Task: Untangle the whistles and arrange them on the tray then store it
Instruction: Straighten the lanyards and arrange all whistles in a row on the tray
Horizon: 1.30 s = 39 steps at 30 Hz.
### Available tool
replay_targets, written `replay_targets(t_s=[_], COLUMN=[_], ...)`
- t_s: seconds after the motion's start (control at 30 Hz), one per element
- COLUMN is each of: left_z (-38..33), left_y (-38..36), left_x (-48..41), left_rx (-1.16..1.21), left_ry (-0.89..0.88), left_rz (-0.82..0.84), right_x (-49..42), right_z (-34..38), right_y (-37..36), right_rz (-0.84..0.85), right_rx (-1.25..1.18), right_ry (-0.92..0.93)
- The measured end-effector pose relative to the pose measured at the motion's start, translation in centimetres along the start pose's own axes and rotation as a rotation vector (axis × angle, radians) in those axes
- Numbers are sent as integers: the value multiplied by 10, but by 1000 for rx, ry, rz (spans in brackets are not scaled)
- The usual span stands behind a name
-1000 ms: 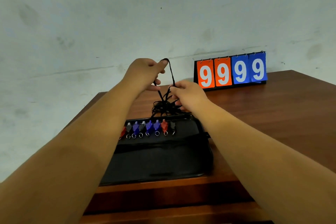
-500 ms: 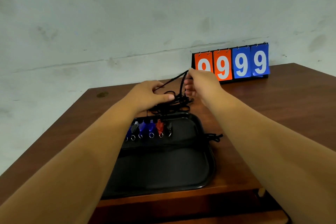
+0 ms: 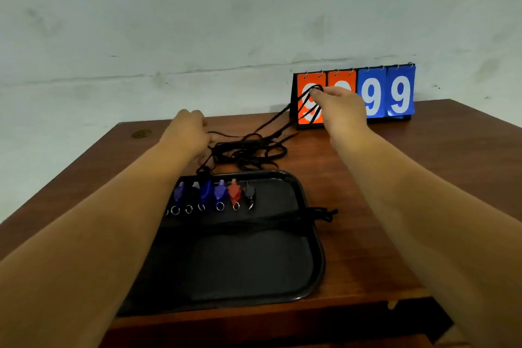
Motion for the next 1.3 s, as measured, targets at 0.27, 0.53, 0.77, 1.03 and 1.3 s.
replay_targets(t_s=[0.27, 0.53, 0.77, 1.03, 1.3], left_z=[-97, -149, -111, -100, -91], left_y=[1, 30, 43, 65, 66], left_x=[51, 73, 78, 78, 74], left_rx=[416, 679, 851, 604, 433], left_ry=[-266, -308, -74, -121, -113], left_rz=[173, 115, -4, -66, -68], right_x=[29, 62, 64, 65, 52], right_z=[46, 96, 85, 68, 45], right_y=[-5, 11, 38, 47, 59], right_rz=[123, 200, 138, 121, 33], right_rx=[54, 141, 202, 289, 202], right_ry=[217, 401, 330, 271, 67])
Point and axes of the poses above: each hand's wrist, its own x-axis away from the middle knuckle, its own y-axis out of the back of the hand, z = x × y, the point moved 9 cm from there along -x, towards the middle knuckle, and after that the axes turned 15 degrees about x, right-handed, at the moved point
